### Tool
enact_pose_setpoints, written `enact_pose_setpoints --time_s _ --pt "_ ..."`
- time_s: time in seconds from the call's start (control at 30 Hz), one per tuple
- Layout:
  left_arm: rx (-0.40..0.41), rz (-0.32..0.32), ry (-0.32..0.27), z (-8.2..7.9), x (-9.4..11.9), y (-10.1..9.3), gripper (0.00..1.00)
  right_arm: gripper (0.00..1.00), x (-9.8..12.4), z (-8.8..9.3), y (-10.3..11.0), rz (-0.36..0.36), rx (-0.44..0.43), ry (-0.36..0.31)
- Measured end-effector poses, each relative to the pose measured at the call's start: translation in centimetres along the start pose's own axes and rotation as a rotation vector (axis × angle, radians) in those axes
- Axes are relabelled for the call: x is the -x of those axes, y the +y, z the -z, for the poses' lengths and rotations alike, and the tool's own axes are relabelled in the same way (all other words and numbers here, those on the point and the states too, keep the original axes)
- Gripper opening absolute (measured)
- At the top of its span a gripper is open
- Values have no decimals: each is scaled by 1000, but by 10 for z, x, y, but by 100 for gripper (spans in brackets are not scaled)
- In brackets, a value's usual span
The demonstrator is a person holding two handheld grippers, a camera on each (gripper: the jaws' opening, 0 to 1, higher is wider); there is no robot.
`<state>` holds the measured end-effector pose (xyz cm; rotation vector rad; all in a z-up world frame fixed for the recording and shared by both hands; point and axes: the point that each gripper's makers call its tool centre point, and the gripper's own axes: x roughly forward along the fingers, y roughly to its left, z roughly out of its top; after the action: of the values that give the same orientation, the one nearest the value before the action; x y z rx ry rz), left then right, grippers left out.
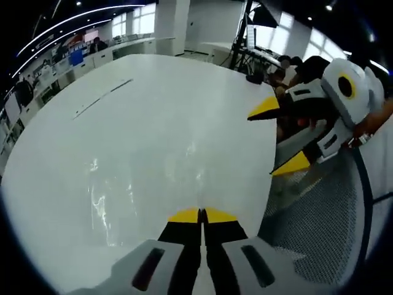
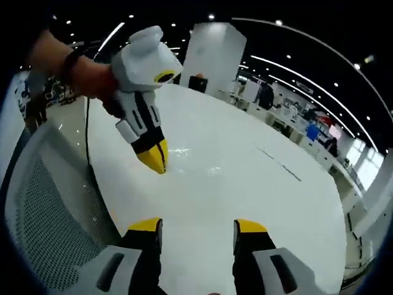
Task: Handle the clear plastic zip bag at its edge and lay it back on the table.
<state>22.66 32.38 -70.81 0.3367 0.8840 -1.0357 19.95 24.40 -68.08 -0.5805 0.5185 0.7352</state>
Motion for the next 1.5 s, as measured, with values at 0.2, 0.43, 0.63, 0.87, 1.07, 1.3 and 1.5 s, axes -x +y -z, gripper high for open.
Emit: enact_pose_setpoints --time_s 0.2,0.43,0.63,0.87,1.07,1.3,1.5 --pt "28 59 -11 -3 7 -10 0 32 -4 -21 4 -21 236 -7" --pt "34 103 -3 -6 17 -19 0 23 -11 -30 17 -65 465 2" --pt "61 145 3 -6 21 -29 0 18 -14 -38 23 -74 569 -17" --pt "81 200 16 -10 25 -41 0 15 -18 -44 34 -108 627 -34" --pt "118 254 15 -13 31 -45 0 5 -19 -45 37 -112 684 -34" --pt "142 280 31 -8 33 -43 0 3 -19 -47 42 -115 730 -42" --pt "161 302 39 -5 34 -46 0 3 -20 -47 46 -129 773 -42"
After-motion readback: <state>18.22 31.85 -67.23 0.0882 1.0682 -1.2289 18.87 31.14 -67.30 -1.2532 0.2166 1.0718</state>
